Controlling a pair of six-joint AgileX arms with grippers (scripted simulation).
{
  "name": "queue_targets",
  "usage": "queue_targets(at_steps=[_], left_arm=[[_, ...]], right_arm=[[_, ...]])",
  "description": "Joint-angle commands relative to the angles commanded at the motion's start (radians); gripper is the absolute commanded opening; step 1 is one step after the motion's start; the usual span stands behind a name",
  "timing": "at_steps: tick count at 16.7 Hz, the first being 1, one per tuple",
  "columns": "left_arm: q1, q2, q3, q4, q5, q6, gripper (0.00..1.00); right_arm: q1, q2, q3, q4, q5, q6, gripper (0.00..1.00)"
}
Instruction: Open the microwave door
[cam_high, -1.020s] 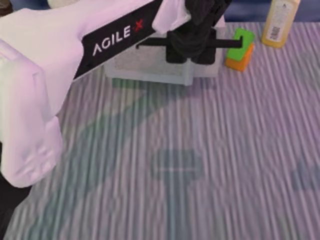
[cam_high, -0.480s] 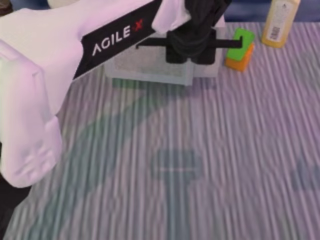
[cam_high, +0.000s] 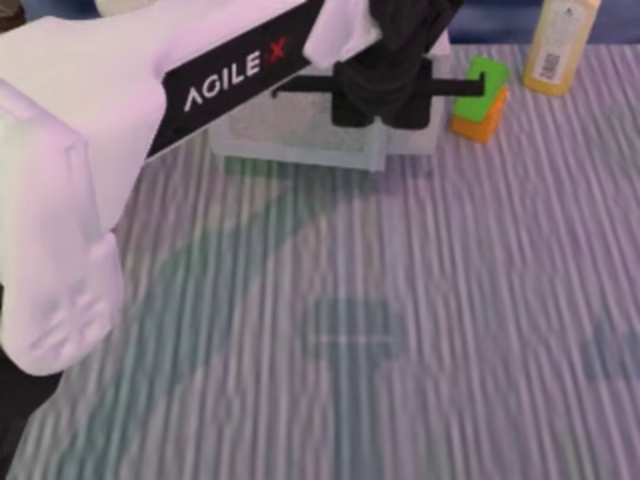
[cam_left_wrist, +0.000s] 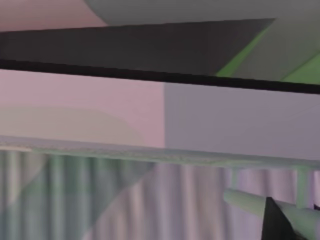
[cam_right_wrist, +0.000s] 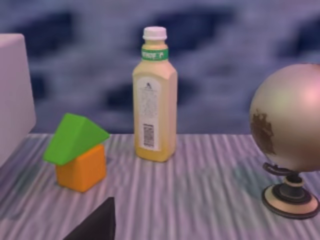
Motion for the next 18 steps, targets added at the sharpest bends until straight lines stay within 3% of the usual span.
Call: queue_targets(at_steps=[18], left_arm=[[0.002,-0.049,-0.083,0.046,0.018,0.04,0.0]], right_arm=[[0.0,0.0,0.0,0.0,0.0,0.0,1.0]])
